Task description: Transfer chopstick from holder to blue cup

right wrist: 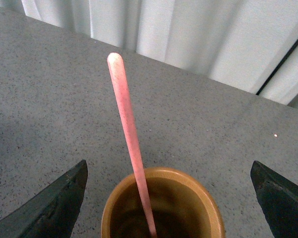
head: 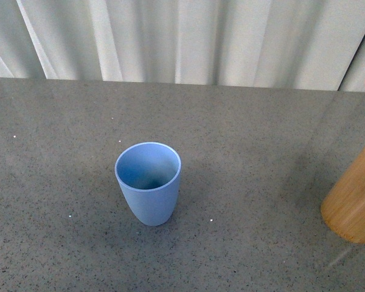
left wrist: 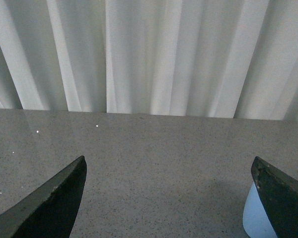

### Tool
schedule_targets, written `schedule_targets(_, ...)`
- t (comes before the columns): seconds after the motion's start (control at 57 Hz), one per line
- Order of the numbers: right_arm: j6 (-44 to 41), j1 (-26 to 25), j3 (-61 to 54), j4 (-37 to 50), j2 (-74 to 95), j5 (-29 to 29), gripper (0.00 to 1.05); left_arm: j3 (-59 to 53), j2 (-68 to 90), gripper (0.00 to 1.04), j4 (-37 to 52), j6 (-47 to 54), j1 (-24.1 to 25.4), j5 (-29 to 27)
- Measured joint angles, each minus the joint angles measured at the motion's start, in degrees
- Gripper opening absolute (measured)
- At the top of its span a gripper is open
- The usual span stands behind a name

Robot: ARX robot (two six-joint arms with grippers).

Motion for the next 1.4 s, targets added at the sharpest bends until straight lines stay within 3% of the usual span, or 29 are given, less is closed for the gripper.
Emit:
schedule_targets(0.334,2.1,4.5,6.9,4.0,10.1,3.1,0.92,0.0,0.0,0.98,0.0,0.0,0.0,0.0)
schedule_targets(0.544,4.0,7.0,8.6,5.2,12.6,4.3,0.51,0.0,0.0,0.98,0.0,0.0,0.0,0.0)
schedule_targets(0.615,4.4,7.9,8.5,5.7,12.5,4.4,0.34,0.0,0.0,0.98,0.0,0.0,0.0,0.0)
schedule_targets(0.808,4.2,8.1,7.8,5.8,11.5,4.6,0.05,0.0,0.0,0.98,0.0,0.0,0.0,0.0)
schedule_targets(1.405,1.6,7.0,6.5,1.9,-2.8,5.8,0.03,0.0,0.0,0.98,0.0,0.0,0.0,0.0)
